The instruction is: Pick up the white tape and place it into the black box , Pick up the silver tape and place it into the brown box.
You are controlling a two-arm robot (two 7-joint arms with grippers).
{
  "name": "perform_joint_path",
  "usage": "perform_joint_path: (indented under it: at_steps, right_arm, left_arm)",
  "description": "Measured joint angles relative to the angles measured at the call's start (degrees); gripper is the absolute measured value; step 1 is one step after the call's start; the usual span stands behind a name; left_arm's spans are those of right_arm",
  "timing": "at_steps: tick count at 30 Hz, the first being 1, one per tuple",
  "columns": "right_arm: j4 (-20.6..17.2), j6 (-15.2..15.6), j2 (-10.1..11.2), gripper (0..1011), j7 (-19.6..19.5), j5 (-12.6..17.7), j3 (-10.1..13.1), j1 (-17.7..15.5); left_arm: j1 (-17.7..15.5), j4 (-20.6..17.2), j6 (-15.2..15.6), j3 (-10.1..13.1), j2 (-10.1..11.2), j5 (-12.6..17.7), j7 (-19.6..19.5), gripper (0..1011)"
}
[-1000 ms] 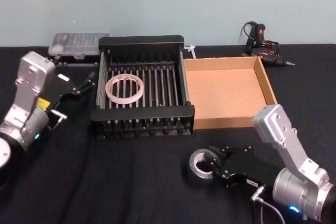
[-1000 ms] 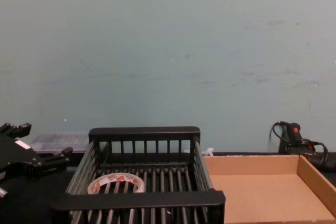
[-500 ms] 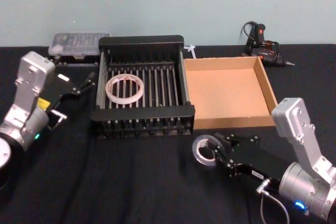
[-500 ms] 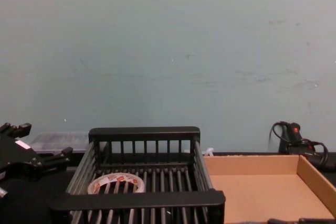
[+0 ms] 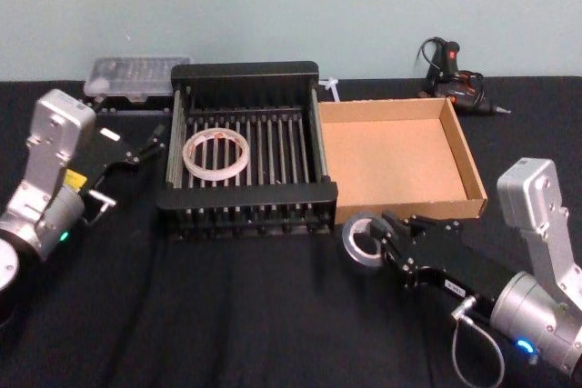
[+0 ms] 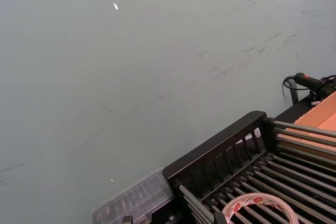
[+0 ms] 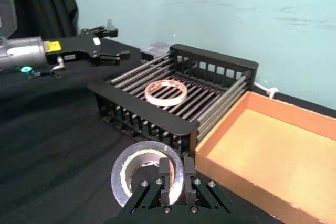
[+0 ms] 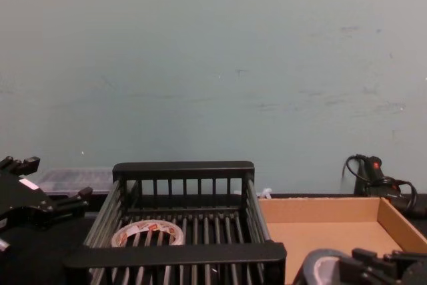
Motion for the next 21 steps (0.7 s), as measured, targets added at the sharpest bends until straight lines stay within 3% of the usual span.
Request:
perform_joint_path:
  at_steps: [21]
  right_arm:
    - [1.7, 0.6, -3.6, 159, -5.4, 1.7, 4.2, 1.2]
  left_arm:
    - [0.0, 0.0, 0.0, 0.0, 0.0, 0.0, 0.0, 1001]
